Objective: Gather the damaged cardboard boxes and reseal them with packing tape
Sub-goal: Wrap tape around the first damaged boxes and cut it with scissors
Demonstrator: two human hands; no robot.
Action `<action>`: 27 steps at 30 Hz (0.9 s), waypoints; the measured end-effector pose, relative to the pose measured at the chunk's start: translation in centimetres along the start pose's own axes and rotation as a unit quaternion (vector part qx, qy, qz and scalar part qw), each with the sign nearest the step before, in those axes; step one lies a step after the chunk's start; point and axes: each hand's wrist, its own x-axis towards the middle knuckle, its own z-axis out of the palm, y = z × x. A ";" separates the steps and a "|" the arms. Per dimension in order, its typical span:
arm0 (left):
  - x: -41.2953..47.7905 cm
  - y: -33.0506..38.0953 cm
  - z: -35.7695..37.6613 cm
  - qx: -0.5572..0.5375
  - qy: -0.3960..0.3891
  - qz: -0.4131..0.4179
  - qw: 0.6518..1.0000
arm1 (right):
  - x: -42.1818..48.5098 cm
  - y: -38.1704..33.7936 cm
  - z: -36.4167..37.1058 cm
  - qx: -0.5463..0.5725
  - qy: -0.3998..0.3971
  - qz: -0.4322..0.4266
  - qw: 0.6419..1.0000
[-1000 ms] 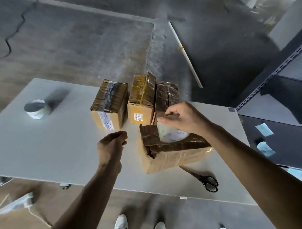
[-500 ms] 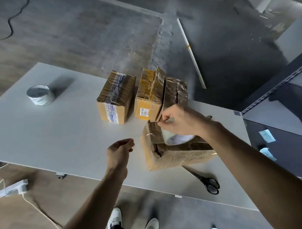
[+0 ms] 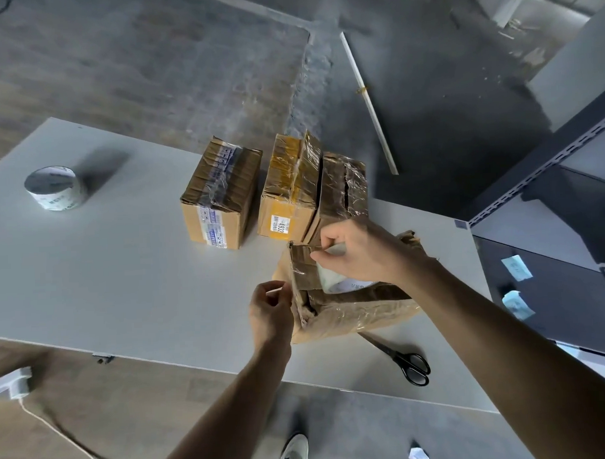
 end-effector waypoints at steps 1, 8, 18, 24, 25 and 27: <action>0.0 -0.1 0.1 0.000 0.002 0.000 1.000 | 0.0 0.1 0.1 0.004 0.003 -0.002 1.000; 0.3 -0.6 -0.5 0.051 -0.012 -0.041 0.998 | -0.1 0.7 0.4 0.022 0.028 -0.026 0.999; -0.3 3.6 2.1 0.183 -0.096 0.201 0.958 | -1.1 1.6 0.0 0.175 0.033 0.028 0.984; -0.6 3.1 2.3 0.223 -0.093 0.254 0.937 | -2.1 3.1 1.4 0.333 0.052 0.110 0.935; -0.5 3.0 2.3 0.229 -0.094 0.263 0.932 | -2.1 3.2 1.7 0.345 0.060 0.113 0.930; -0.4 3.0 2.3 0.244 -0.099 0.275 0.925 | -1.9 3.3 2.3 0.365 0.087 0.127 0.918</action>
